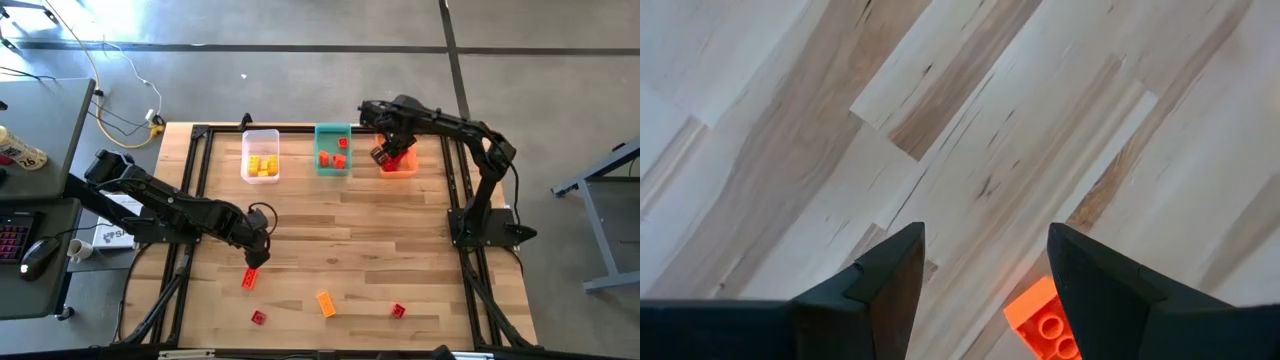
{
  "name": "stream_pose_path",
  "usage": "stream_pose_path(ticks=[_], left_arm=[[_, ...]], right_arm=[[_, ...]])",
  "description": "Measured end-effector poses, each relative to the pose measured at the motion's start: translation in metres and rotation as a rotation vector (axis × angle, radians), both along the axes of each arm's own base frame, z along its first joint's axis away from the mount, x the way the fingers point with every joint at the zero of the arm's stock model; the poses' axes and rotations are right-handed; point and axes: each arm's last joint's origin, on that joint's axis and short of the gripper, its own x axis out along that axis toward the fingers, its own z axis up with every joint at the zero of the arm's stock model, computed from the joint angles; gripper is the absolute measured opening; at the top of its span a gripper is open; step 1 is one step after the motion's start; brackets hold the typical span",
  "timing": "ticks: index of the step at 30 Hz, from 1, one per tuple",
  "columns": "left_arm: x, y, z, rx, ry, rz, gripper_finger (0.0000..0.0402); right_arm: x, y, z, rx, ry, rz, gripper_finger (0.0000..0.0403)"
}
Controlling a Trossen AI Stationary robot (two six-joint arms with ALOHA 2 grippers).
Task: Sort & place blocks by color
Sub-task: Put the red game piece into the orange bin
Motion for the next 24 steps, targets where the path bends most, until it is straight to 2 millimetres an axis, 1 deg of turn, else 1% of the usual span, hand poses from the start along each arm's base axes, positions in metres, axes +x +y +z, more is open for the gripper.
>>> stream_pose_path(ticks=[4, 10, 19, 24], left_arm=[[0.001, 0.0, 0.0, -0.006, -0.01, 0.012, 0.02], [0.001, 0.0, 0.0, -0.009, -0.012, 0.023, 0.02], [0.001, 0.0, 0.0, -0.01, -0.014, 0.025, 0.02], [0.002, 0.0, 0.001, -0.012, -0.021, 0.025, 0.02]], right_arm=[[-0.008, -0.014, -0.005, 0.07, -0.031, -0.048, 0.0107], [-0.01, -0.028, -0.02, 0.133, -0.007, -0.033, 0.0107], [-0.008, -0.038, -0.04, 0.193, 0.03, -0.02, 0.0107], [-0.008, -0.043, -0.045, 0.2, 0.031, -0.006, 0.0107]])
